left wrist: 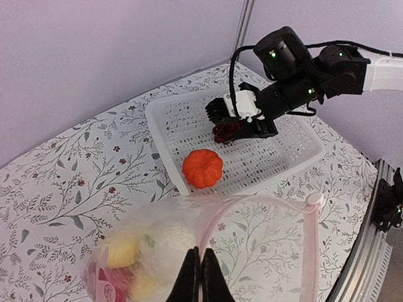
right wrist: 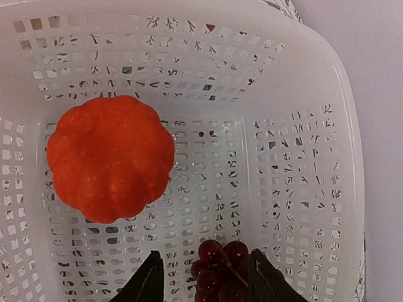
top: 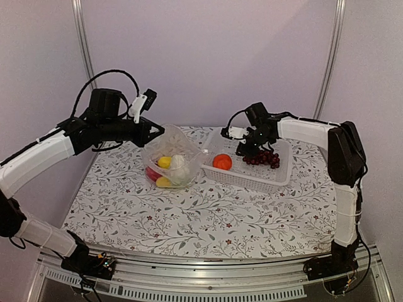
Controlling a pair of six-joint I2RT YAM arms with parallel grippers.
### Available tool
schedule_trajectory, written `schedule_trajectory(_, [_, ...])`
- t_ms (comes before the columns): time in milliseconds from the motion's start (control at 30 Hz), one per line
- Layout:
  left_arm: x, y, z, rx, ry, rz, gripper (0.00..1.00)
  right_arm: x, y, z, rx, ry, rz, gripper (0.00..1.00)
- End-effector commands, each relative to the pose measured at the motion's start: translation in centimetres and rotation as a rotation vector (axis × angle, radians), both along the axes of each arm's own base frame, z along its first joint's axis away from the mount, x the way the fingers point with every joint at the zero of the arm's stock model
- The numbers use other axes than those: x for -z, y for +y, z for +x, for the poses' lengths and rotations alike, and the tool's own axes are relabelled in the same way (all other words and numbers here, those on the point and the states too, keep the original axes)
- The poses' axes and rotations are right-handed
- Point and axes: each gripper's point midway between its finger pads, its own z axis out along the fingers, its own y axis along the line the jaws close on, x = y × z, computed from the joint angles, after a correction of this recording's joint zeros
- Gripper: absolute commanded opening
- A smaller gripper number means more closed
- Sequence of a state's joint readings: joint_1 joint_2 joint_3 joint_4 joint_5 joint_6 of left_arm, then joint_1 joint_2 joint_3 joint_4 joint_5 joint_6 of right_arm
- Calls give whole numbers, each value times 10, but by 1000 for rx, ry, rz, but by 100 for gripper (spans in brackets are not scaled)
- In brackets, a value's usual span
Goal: Place the food in the zip-top bag and seal the zipper
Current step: Hold the zipper food storage bag at the center of the board, then pick up the fake fruit from the bin.
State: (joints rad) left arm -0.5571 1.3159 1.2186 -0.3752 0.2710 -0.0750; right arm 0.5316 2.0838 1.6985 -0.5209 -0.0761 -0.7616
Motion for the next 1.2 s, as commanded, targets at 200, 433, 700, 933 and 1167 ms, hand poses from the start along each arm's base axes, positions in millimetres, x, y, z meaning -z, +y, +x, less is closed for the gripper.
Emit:
schedule_trajectory(200, [-18,4,6,-39,-45,-58,0,40,-2,45,63,-59,-167,46])
schedule_trajectory(433, [-22,11,7,-64,-64,-51,0,67,-8,45,63,-33,-233,46])
schedule_trajectory(700, [-19,10,9,-64,-51,-52,0,71,-18,45,99,-36,-265,44])
schedule_trajectory(933, [-18,11,9,-66,-51,-50,0,71,-26,55,158,-82,-299,2])
schedule_trajectory(1167, [-11,9,12,-64,-35,-43,0,28,-22,47,167,-84,-219,0])
